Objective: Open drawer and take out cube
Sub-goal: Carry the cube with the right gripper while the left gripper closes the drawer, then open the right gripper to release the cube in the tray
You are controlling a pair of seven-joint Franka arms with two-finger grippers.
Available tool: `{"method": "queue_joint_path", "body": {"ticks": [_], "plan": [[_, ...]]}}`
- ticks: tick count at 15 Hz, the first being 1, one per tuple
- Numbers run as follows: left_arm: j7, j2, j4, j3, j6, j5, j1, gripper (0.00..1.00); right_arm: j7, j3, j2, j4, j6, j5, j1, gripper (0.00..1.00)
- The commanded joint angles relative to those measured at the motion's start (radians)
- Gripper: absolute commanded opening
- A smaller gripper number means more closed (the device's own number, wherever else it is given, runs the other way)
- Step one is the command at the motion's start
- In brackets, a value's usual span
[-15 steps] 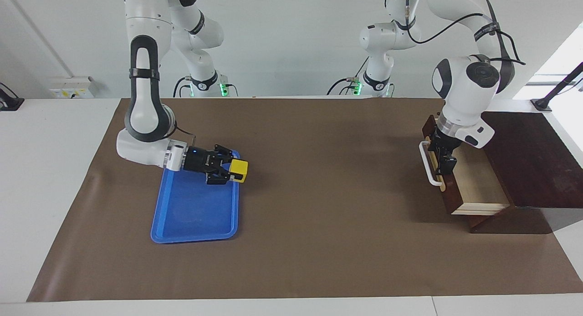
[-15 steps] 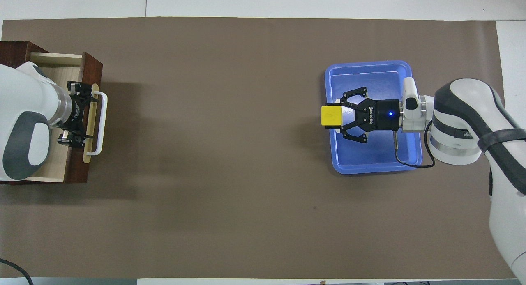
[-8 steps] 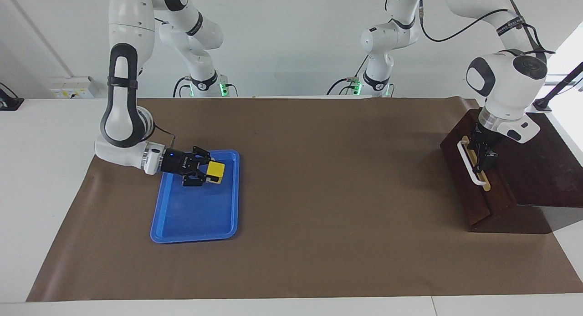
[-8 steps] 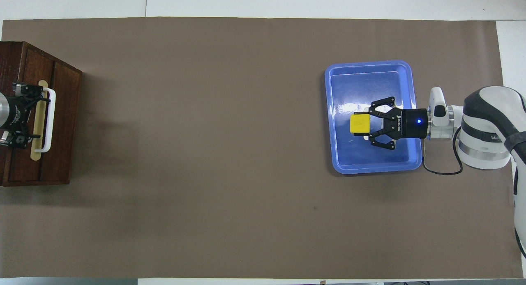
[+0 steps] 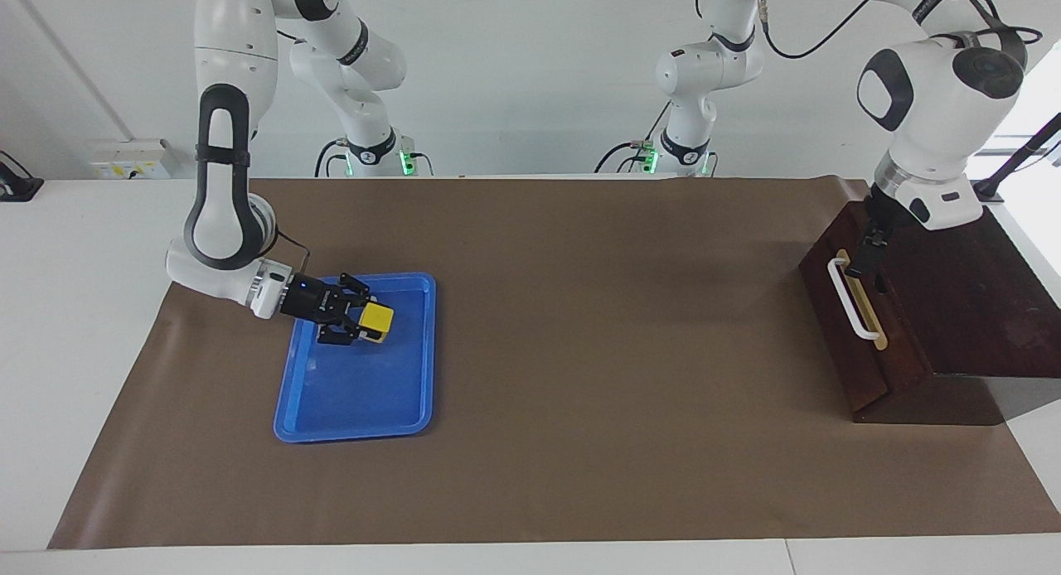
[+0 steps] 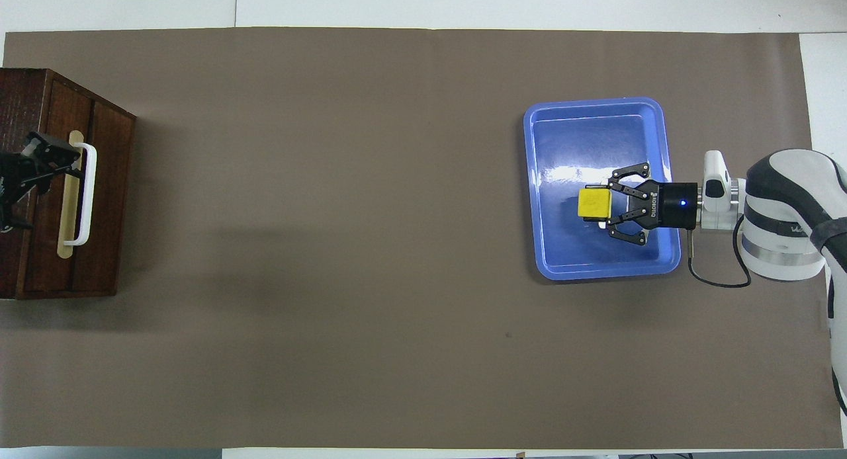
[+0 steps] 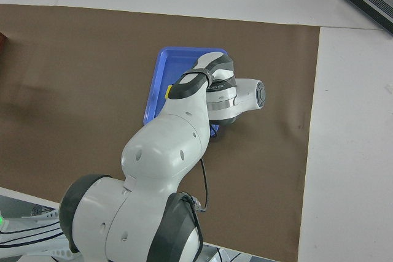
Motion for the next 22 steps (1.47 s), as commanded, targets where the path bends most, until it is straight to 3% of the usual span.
{"method": "queue_joint_path", "body": {"ticks": [1,5,6,7,8,12,16,22], "plan": [[0.214,-0.065,-0.007,0.01,-0.125,-0.027,-0.05,1.0,-0.079,0.01,-0.006,-0.011,0.034,-0.02,-0.032,0.0],[0.42,-0.059,0.073,0.006,-0.245,-0.075,-0.091,1.0,-0.122,0.011,-0.004,-0.006,0.039,-0.02,-0.036,0.0],[0.422,-0.059,0.078,0.008,-0.25,-0.078,-0.101,1.0,-0.124,0.011,-0.004,-0.006,0.036,-0.02,-0.036,0.22],[0.422,-0.059,0.076,0.014,-0.256,-0.078,-0.123,1.0,-0.125,0.011,-0.004,-0.006,0.033,-0.02,-0.035,0.65],[0.428,-0.059,0.076,0.022,-0.25,-0.08,-0.139,1.0,-0.124,0.011,-0.004,-0.004,0.029,-0.02,-0.033,1.0],[0.463,0.001,0.154,0.023,-0.296,-0.089,-0.134,1.0,-0.121,0.011,-0.004,0.0,0.028,-0.02,-0.029,1.0],[0.473,-0.002,0.148,0.02,-0.292,-0.089,-0.139,1.0,-0.092,0.011,-0.006,0.014,0.022,-0.023,-0.023,1.0],[0.505,0.06,0.18,0.025,-0.305,-0.09,-0.139,1.0,0.285,0.012,-0.162,0.074,-0.009,-0.21,0.017,1.0]]}}
